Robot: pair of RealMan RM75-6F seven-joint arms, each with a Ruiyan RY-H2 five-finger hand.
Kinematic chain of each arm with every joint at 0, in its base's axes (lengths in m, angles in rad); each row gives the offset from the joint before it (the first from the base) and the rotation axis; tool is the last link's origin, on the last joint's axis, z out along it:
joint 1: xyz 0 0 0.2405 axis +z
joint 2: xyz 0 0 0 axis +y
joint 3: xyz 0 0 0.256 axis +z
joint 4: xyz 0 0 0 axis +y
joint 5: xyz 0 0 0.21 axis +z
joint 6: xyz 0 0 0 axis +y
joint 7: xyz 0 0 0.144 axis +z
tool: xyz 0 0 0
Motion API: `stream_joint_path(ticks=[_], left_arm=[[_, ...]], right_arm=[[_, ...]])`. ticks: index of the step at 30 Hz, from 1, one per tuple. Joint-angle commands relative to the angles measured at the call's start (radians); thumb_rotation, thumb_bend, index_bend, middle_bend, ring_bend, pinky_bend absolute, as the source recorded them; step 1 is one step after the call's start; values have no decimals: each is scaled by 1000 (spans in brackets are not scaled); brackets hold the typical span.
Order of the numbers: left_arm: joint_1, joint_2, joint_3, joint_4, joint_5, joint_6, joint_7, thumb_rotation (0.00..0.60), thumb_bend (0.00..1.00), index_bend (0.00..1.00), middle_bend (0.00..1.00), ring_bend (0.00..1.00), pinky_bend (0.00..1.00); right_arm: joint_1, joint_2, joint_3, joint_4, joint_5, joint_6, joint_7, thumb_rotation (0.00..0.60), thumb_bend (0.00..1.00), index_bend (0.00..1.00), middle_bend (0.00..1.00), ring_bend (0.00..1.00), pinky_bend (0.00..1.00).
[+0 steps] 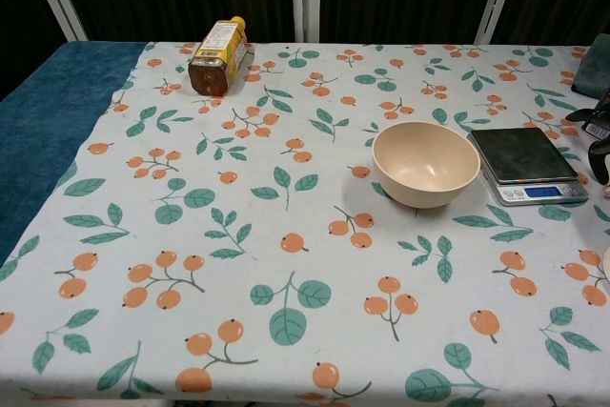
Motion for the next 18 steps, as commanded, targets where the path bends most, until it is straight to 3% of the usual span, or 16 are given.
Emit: stream_joint_path(ticks=[1, 18], left_arm=[[0, -1, 0, 3, -1, -1, -3, 600, 86, 15, 0, 0, 0], [1, -10, 2, 24, -7, -5, -27, 600, 86, 15, 0, 0, 0]], right_arm=[[4, 4, 1, -8, 8, -7, -9, 600, 254, 506, 0, 0, 0], [10, 16, -3, -35, 19, -2, -17, 600, 257, 589, 0, 0, 0]])
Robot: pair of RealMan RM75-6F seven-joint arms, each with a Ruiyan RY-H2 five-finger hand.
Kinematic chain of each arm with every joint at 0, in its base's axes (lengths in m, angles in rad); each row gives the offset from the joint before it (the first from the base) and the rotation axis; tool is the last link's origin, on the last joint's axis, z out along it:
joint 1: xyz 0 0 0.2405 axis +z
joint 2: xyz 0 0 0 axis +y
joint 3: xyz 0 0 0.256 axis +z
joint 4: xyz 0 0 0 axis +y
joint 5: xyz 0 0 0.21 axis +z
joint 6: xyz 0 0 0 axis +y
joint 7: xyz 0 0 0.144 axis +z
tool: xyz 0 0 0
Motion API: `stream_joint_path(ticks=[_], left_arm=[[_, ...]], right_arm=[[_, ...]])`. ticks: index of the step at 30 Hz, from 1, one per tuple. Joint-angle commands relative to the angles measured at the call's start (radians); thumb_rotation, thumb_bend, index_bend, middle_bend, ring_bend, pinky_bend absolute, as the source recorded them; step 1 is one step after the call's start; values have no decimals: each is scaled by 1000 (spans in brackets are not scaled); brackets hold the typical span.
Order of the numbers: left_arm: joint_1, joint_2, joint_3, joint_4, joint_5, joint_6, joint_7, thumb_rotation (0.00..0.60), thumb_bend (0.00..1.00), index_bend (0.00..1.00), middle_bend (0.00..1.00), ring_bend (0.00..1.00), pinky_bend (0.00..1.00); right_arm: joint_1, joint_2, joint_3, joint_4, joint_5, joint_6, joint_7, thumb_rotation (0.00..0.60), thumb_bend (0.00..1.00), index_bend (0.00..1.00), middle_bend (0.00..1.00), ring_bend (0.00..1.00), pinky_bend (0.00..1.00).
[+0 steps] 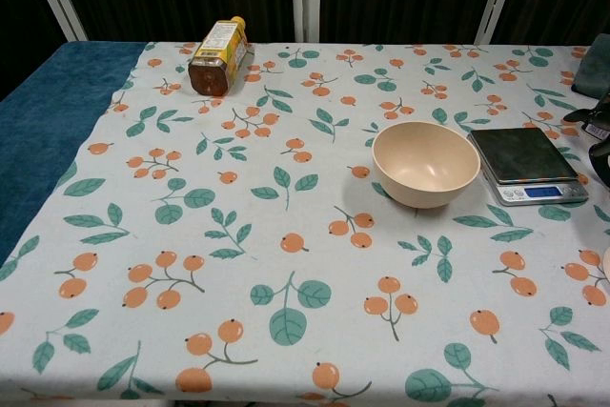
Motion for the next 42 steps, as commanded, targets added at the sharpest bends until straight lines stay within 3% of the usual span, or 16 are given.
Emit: stream_joint_path(ticks=[1, 13, 24, 32, 42], left_arm=[[1, 0, 0, 1, 0, 2, -2, 600, 86, 15, 0, 0, 0], [9, 0, 3, 10, 6, 16, -16, 600, 86, 15, 0, 0, 0], [8, 5, 1, 20, 13, 21, -38, 600, 86, 15, 0, 0, 0], [9, 12, 3, 32, 8, 16, -61, 600, 86, 15, 0, 0, 0], [11, 18, 3, 39, 4, 15, -70, 600, 85, 15, 0, 0, 0]], right_arm=[[-3, 6, -1, -10, -8, 14, 4, 600, 258, 591, 0, 0, 0], [-5, 48, -2, -97, -70, 94, 15, 600, 258, 608, 0, 0, 0], [92, -1, 70, -147, -5, -2, -57, 600, 266, 618, 0, 0, 0], [128, -30, 87, -156, 65, -54, -111, 600, 256, 614, 0, 0, 0], [156, -29, 85, -159, 123, -92, -143, 600, 232, 458, 0, 0, 0]])
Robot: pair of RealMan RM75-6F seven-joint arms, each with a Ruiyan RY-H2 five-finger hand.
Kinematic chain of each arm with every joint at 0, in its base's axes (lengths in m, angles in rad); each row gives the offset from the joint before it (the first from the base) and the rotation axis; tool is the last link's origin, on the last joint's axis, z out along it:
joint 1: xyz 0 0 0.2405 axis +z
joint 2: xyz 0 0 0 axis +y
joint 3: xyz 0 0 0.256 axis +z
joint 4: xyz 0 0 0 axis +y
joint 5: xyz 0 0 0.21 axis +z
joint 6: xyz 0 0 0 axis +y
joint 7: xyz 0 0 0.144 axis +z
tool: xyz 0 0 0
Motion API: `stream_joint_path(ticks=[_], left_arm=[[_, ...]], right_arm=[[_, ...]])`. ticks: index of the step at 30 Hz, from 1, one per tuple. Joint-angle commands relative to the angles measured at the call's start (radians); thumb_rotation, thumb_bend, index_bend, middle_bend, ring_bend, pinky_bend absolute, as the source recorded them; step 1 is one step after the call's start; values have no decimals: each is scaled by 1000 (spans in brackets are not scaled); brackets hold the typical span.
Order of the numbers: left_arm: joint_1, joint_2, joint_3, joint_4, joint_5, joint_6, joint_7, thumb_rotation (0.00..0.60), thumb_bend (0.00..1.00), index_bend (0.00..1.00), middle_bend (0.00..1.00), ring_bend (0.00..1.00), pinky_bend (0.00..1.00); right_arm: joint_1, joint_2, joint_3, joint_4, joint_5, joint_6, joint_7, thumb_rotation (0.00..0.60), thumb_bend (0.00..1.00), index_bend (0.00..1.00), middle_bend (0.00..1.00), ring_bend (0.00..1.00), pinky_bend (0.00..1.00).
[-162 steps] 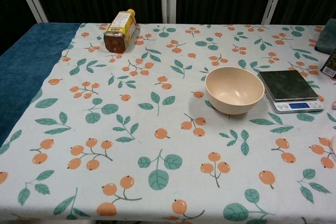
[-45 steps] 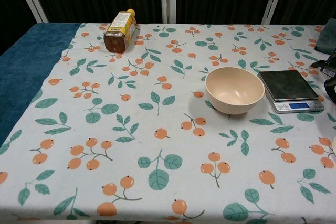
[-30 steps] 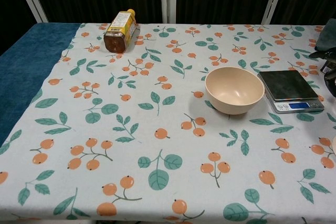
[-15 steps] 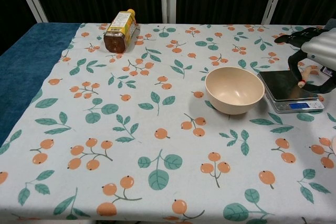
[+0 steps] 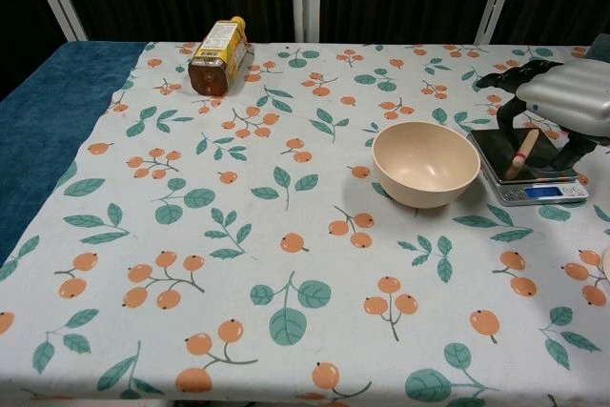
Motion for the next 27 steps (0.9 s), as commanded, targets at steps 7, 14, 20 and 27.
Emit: stream_joint_path(ticks=[7, 14, 20, 27], left_arm=[[1, 6, 4, -6, 11, 5, -1, 600, 86, 15, 0, 0, 0], [2, 13, -1, -20, 9, 12, 12, 600, 86, 15, 0, 0, 0], [2, 15, -3, -40, 11, 16, 32, 600, 85, 15, 0, 0, 0], [-5, 9, -12, -43, 20, 22, 50, 600, 86, 15, 0, 0, 0]], right_arm=[[-13, 18, -13, -26, -36, 50, 70, 600, 228, 331, 0, 0, 0], [-141, 140, -53, -140, -217, 345, 193, 600, 217, 87, 0, 0, 0], [-341, 172, -100, -77, -336, 711, 313, 600, 166, 0, 0, 0, 0], [-470, 105, -112, 93, -259, 782, 494, 600, 151, 0, 0, 0, 0]])
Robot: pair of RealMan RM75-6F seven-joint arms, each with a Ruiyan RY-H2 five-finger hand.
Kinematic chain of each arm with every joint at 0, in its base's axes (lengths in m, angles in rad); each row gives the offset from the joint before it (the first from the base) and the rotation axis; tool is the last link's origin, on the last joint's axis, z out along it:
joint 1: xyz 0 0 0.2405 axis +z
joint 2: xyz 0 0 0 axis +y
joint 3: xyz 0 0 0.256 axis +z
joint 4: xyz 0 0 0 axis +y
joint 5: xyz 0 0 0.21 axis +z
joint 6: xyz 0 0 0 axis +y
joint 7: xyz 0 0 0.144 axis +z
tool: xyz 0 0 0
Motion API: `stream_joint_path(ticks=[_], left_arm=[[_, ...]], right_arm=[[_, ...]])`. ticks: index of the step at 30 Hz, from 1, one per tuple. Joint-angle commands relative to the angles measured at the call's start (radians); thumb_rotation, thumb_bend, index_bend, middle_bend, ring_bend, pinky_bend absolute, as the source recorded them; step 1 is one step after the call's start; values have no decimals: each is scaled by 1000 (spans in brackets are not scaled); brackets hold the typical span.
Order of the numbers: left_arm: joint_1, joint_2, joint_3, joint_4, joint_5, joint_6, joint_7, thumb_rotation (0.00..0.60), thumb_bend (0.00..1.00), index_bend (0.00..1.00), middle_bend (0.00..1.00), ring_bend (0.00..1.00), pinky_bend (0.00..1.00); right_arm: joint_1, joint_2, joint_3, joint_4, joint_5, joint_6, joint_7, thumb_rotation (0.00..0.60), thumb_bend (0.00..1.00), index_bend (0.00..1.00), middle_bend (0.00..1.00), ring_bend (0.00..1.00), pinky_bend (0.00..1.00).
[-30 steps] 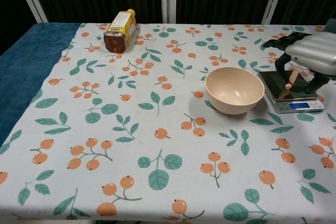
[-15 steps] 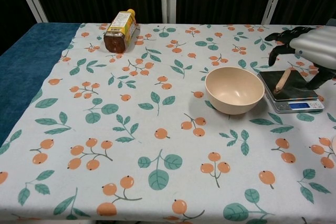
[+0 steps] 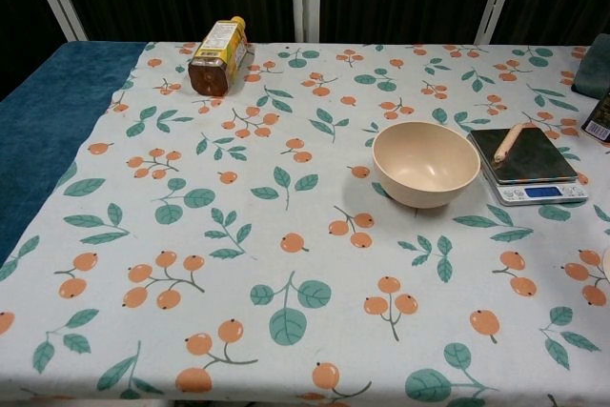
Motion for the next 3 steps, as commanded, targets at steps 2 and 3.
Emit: stream_joint_path(ticks=[2, 3], left_arm=[[-3, -3, -1, 0, 4, 0, 8, 600, 86, 15, 0, 0, 0], [-3, -4, -1, 0, 4, 0, 11, 600, 86, 15, 0, 0, 0]], right_arm=[[-88, -55, -11, 139, 39, 35, 135, 600, 152, 0, 0, 0, 0], [-93, -63, -10, 157, 45, 29, 151, 600, 152, 0, 0, 0, 0]])
